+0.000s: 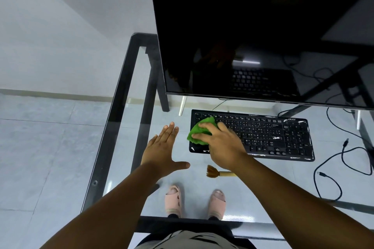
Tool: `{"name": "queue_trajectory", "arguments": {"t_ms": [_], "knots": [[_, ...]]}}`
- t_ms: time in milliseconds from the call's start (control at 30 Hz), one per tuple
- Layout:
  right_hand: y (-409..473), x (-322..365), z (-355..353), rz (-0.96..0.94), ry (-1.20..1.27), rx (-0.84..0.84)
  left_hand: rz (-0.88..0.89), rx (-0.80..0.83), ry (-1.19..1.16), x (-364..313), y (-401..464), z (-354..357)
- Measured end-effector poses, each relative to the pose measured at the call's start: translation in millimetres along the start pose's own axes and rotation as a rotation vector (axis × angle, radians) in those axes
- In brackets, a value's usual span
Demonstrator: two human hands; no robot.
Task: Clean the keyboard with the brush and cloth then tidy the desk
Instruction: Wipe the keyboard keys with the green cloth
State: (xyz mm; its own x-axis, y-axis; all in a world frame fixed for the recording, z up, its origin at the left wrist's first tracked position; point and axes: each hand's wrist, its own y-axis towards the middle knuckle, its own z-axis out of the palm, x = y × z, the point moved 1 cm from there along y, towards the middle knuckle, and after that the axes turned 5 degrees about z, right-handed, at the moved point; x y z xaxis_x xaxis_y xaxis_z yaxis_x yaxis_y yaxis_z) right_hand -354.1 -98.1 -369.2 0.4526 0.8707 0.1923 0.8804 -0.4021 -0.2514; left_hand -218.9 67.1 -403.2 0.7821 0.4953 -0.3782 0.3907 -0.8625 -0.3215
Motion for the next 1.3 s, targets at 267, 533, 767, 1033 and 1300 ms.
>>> {"name": "queue_trajectory", "arguments": {"t_ms": [267, 533, 767, 1033, 1300], "knots": [[32.0, 5.1, -8.5, 0.174, 0.026, -0.044, -0.001, -0.002, -0.002, 2.3, 1.2, 1.5], [-5.0, 1.0, 5.5, 0.017, 0.007, 0.013, 0.019, 0.001, -0.003, 3.3, 0.2, 0.6], [-8.9, 5.3, 8.2, -0.005, 0.010, 0.009, 0.036, -0.003, 0.008, 5.7, -0.9, 0.4], [-21.4, -11.0, 7.0, -0.084, 0.028, 0.010, 0.048, 0.014, 0.009, 9.4, -0.7, -0.1], [-15.4, 11.1, 12.3, -0.082, 0.022, -0.004, 0.057, 0.018, 0.020, 10.2, -1.7, -0.1]]}}
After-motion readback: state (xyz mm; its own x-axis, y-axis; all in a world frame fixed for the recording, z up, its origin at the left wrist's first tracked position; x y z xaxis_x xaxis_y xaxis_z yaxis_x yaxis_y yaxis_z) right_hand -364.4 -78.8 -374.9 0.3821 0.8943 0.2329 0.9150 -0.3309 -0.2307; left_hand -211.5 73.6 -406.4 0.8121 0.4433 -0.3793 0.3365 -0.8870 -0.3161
